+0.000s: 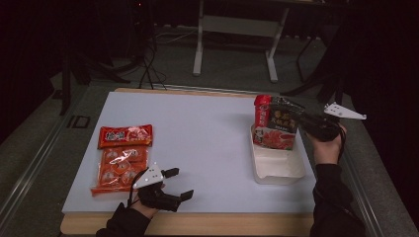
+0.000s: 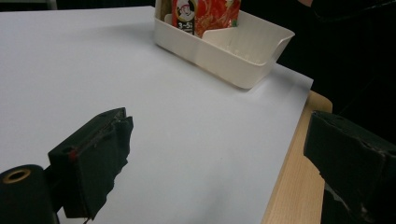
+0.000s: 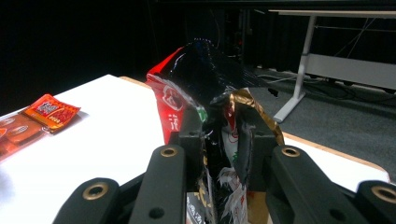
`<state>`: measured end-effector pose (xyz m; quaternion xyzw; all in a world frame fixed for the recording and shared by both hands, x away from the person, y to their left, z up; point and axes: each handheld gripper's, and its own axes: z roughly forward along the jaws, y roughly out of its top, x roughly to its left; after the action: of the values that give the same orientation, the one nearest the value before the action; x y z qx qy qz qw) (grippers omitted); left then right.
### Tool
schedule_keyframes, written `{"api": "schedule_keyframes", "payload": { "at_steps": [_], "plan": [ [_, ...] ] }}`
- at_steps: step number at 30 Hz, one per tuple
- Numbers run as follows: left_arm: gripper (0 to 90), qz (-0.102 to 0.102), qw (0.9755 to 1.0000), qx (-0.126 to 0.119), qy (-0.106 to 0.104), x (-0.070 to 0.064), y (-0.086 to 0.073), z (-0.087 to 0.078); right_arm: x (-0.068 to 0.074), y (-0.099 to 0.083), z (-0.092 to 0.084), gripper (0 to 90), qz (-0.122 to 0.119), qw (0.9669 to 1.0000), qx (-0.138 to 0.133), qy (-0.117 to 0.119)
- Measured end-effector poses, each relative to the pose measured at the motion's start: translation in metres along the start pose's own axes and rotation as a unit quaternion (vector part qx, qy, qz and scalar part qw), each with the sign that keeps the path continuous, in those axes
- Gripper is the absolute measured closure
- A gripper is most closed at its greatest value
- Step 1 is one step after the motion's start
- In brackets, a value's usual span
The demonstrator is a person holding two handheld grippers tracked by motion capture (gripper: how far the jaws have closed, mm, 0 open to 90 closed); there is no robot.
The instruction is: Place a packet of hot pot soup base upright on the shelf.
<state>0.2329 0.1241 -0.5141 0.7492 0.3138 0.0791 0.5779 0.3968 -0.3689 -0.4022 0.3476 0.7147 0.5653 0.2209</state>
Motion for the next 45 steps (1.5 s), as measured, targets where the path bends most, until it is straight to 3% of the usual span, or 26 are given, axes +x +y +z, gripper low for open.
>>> {"api": "schedule_keyframes", "payload": {
  "at_steps": [2,6,11,13,19,22,26,29,33,37,39,45],
  "plan": [
    [7.6,0.0,1.0,0.001,0.0,0.0,0.0,0.0,-0.001,-0.002,-0.001,74.3,0.001,1.0,-0.002,0.0],
    [7.6,-0.001,1.0,0.002,-0.002,-0.001,-0.001,0.001,-0.002,-0.015,0.005,73.7,0.0,0.9994,0.036,-0.003],
    [7.6,0.001,1.0,0.004,0.0,-0.001,-0.001,0.002,-0.009,-0.026,-0.004,71.4,0.027,0.9994,0.02,-0.007],
    [7.6,0.003,1.0,0.004,0.0,-0.001,-0.001,0.002,-0.009,-0.026,-0.007,69.5,0.04,0.9987,0.028,-0.012],
    [7.6,0.013,0.9999,0.006,0.003,-0.001,-0.001,0.003,-0.003,-0.02,-0.015,52.8,0.029,0.9983,0.032,-0.038],
    [7.6,0.024,0.9996,0.011,0.006,-0.002,-0.001,0.004,0.002,-0.014,-0.022,50.1,0.032,0.9983,0.023,-0.043],
    [7.6,0.022,0.9997,0.013,0.001,-0.002,-0.001,0.005,0.009,-0.004,-0.03,46.0,0.025,0.9975,0.017,-0.063],
    [7.6,0.025,0.9996,0.009,0.001,-0.002,0.0,0.004,0.021,0.008,-0.039,40.6,0.009,0.9975,0.001,-0.071],
    [7.6,0.017,0.9999,0.0,0.001,-0.001,0.0,0.003,0.036,0.014,-0.044,36.3,-0.003,0.998,-0.01,-0.062],
    [7.7,0.014,0.9999,-0.001,0.002,0.0,0.0,0.002,0.048,0.015,-0.045,30.4,-0.007,0.9985,-0.009,-0.054],
    [7.7,0.019,0.9998,0.008,0.007,-0.001,0.001,0.003,0.063,0.013,-0.043,28.3,-0.008,0.9991,-0.004,-0.042],
    [7.6,0.029,0.9992,0.023,0.017,-0.004,0.002,0.002,0.085,0.003,-0.039,23.8,-0.016,0.9997,0.004,-0.02]
  ]
}}
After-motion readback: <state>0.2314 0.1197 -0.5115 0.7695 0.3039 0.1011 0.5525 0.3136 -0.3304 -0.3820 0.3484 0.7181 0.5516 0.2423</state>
